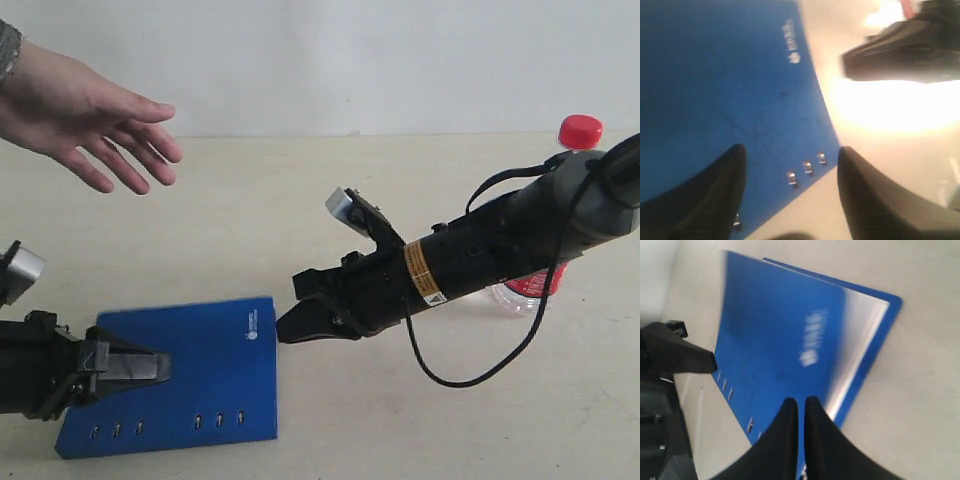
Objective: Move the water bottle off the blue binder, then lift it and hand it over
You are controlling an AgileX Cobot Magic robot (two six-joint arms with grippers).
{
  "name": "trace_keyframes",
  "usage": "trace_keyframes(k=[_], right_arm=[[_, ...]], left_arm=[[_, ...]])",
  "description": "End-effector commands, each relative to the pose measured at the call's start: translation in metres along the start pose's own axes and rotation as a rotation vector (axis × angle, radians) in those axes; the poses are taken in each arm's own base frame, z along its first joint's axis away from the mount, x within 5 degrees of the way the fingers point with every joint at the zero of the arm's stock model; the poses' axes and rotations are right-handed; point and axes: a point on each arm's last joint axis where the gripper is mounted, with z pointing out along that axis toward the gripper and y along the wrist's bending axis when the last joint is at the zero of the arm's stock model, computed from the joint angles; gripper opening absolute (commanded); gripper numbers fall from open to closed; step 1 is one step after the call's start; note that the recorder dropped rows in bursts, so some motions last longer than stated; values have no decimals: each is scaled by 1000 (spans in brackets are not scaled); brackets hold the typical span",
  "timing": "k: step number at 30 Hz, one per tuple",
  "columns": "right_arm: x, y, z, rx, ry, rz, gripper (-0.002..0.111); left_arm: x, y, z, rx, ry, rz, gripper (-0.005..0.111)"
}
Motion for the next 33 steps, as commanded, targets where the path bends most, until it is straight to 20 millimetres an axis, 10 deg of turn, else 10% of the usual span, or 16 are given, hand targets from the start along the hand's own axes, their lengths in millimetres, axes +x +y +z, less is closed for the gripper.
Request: trace_keyframes(k=[1, 10, 15, 19, 33], right_arm=[[-6, 0, -20, 76, 18, -22, 0], [-6, -4, -29, 115, 32, 91, 1], [-6, -4, -29, 115, 30, 126, 35], [-5, -3, -28, 113, 35, 122, 64], [13, -30, 9, -190, 36, 376, 65]], left_arm=[[2, 8, 1, -97, 22, -14, 52], [-4, 22, -10, -337, -5, -27, 52], [-7, 34, -17, -490, -28, -106, 52], [-6, 32, -13, -445, -21, -129, 52], [12, 19, 22, 25, 110, -139, 52]])
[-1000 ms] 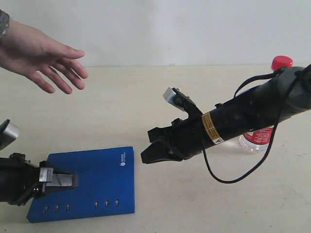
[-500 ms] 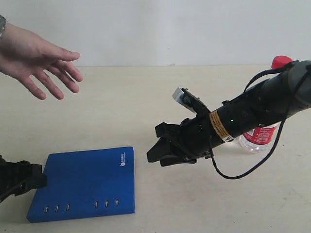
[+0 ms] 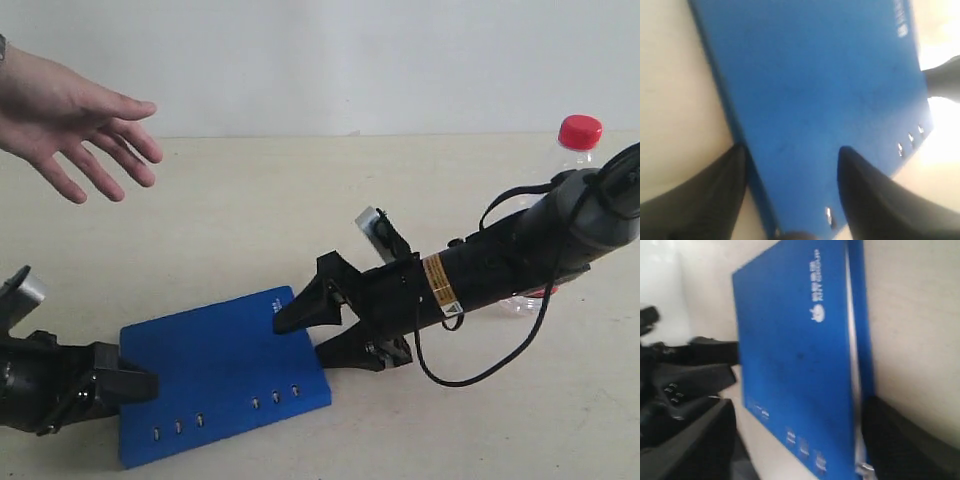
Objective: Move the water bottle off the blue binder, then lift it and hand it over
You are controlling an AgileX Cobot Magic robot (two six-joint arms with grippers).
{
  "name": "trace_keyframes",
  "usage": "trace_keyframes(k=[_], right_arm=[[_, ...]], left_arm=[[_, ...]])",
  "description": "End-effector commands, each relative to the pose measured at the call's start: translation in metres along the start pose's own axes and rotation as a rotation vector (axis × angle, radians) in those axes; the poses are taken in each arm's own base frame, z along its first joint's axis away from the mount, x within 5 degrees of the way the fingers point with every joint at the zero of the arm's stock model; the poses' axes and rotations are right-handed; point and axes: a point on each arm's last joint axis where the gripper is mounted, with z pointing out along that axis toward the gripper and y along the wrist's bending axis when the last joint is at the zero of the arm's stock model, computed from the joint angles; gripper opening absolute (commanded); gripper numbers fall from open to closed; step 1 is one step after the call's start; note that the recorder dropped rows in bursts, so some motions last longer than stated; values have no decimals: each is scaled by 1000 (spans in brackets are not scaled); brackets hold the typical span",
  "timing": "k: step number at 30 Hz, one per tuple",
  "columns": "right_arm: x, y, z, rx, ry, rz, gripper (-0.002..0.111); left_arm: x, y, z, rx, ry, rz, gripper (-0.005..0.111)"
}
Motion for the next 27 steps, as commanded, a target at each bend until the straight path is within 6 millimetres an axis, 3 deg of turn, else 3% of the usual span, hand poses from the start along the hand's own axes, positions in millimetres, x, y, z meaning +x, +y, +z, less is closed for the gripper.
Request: trace_keyframes(k=[1, 3, 7, 9, 12, 14, 20, 27], right_arm=[[4, 0, 7, -127, 17, -28, 65], [7, 6, 6, -195, 49, -64, 63], [21, 11, 8, -145, 184, -128, 32], [25, 12, 12, -141, 211, -153, 25], [30, 14, 18, -150, 227, -226, 14], [31, 16, 20, -156, 227, -268, 0], [28, 37, 10, -174, 192, -332, 0], [35, 70, -11, -134, 242, -388, 0]], left_arm=[[8, -13, 6, 202, 39, 67, 52], [8, -19, 5, 272, 31, 86, 52], [6, -31, 1, 410, -5, 171, 52], [6, -36, -1, 475, -23, 193, 50], [5, -41, -4, 531, -36, 199, 42], [5, -41, -4, 530, -36, 199, 34], [-1, -33, 1, 425, -22, 172, 32], [-26, -20, 3, 289, -68, 184, 32]])
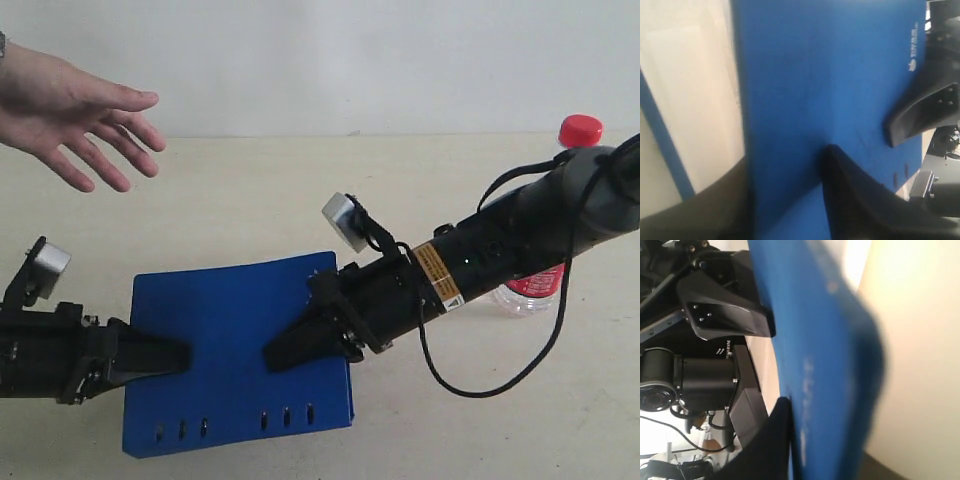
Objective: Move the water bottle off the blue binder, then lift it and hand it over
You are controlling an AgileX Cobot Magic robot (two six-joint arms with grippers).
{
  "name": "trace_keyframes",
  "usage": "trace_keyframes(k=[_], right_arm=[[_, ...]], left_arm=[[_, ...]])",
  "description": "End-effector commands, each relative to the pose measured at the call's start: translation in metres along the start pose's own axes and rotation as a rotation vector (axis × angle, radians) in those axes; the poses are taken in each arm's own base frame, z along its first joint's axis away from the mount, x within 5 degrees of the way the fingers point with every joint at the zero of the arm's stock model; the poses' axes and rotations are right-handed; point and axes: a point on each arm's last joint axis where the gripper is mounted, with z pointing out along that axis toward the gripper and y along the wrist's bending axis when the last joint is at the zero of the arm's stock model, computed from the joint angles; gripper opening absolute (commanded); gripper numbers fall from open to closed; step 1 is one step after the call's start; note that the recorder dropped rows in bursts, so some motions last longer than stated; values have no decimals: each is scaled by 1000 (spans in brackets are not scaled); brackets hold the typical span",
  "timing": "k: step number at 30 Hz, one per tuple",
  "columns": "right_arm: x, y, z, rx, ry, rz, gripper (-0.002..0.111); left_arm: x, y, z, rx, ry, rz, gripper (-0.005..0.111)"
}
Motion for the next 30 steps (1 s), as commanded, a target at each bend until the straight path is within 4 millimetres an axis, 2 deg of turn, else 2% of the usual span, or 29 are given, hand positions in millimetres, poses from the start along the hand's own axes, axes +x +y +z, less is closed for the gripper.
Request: trace_keyframes(k=[1, 7, 13, 21, 24, 28, 29, 30], right_arm=[[2, 35, -8, -43, 62, -53, 0], [-6, 57, -32, -32, -9, -18, 0], [-12, 49, -57, -8, -85, -2, 0], [-12, 48, -59, -7, -91, -14, 0], [-12, 48, -59, -7, -91, -18, 0], [-13, 48, -59, 0, -94, -33, 0], [-13, 47, -59, 7, -97, -38, 1], [-14, 47, -58, 15, -103, -49, 8]], left_arm=[[-18, 6, -2, -41, -43, 12, 32], [-35, 18, -12, -108, -100, -14, 32], [-39, 22, -17, -110, -128, -22, 32], [-41, 14, -17, -17, -145, -16, 31], [-44, -4, -19, 172, -181, 17, 26], [-44, -5, -19, 180, -177, 32, 26], [-43, -5, -19, 181, -168, 32, 25], [-41, -6, -18, 187, -147, 28, 19]])
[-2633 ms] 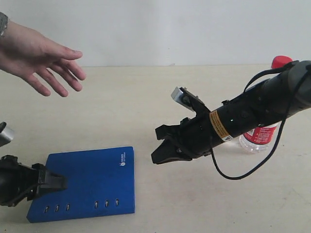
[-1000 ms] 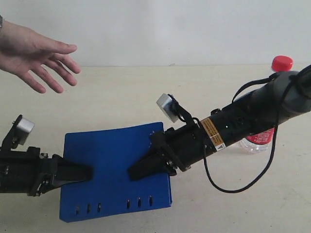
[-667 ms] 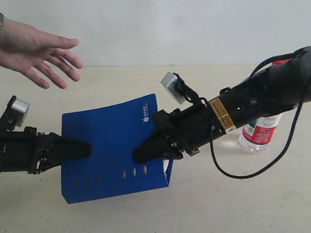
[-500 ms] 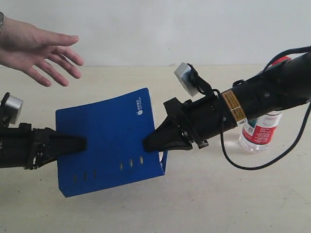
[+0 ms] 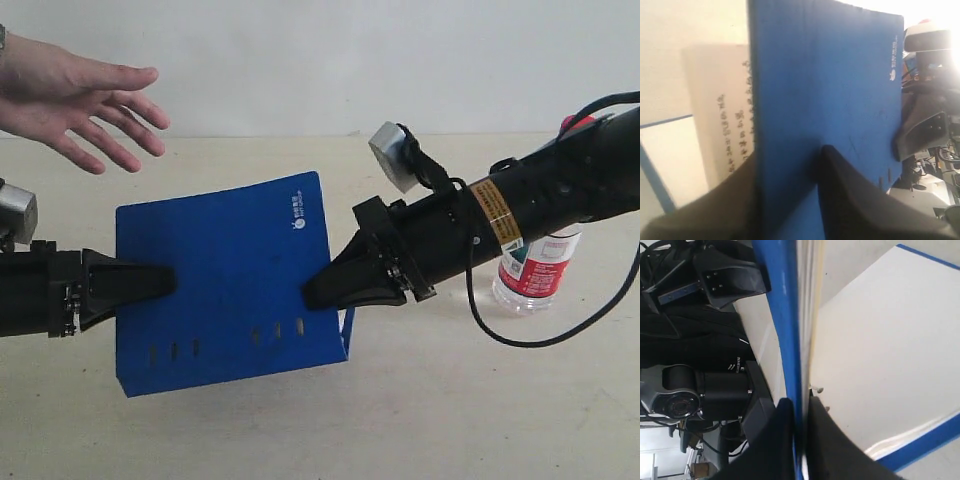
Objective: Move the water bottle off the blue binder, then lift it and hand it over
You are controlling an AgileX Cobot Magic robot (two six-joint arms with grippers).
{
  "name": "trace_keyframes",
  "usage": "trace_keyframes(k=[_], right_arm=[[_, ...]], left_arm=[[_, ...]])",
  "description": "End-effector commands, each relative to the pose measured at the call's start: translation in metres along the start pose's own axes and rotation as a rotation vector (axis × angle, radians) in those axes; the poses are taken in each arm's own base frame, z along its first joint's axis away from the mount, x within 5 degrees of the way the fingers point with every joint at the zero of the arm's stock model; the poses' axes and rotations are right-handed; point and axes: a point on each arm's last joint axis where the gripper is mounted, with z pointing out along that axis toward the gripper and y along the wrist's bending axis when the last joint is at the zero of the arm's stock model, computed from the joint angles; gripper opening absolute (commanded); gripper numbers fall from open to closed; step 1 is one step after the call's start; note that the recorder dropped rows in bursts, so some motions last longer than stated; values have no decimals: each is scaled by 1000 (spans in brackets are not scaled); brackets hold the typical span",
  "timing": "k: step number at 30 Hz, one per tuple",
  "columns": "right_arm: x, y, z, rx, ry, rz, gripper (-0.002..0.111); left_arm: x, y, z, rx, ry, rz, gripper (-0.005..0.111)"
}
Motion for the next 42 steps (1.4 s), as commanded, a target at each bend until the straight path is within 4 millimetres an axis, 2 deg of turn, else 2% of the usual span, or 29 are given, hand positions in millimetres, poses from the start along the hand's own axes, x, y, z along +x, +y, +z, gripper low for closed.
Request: trace_keyframes(k=[1, 2, 4, 6, 7, 9, 15, 19, 21, 27, 28, 33, 36, 39, 42], right_arm=[[-3, 10, 0, -43, -30, -42, 15], [-4, 10, 5, -56, -38, -45, 28], [-2, 11, 18, -55, -31, -46, 36], [0, 13, 27, -61, -10, -107, 30], [2, 17, 29, -86, 2, -160, 17], [2, 20, 28, -121, 3, -180, -1], [-1, 21, 28, -124, -35, -157, 0], [-5, 14, 29, -44, -67, -112, 0], [-6, 11, 29, -18, -76, -91, 0], [-6, 11, 29, -12, -77, -56, 0], [-6, 10, 29, -5, -81, -48, 0], [-12, 2, 28, 79, -144, -27, 0], [-18, -3, 26, 133, -220, 38, 0], [-22, -8, 24, 182, -271, 79, 0], [-24, -11, 23, 219, -296, 88, 0]], left_arm=[[1, -7, 3, 61, 22, 7, 14], [3, -11, 8, 74, 42, 15, 5], [8, -16, 17, 97, 78, 45, 4], [9, -18, 18, 103, 86, 48, 4], [9, -17, 18, 101, 84, 47, 4], [8, -16, 17, 97, 76, 44, 4], [9, -16, 16, 98, 90, 44, 4], [15, 0, 15, -82, 155, 19, 5], [15, 4, 15, -121, 160, 15, 10], [14, 5, 15, -136, 143, -18, 60], [14, 7, 14, -154, 143, -24, 65], [15, 21, 11, -325, 154, -65, 66], [14, 24, 10, -350, 139, -79, 66], [11, 22, 11, -328, 104, -100, 66], [10, 12, 13, -222, 87, -111, 66]])
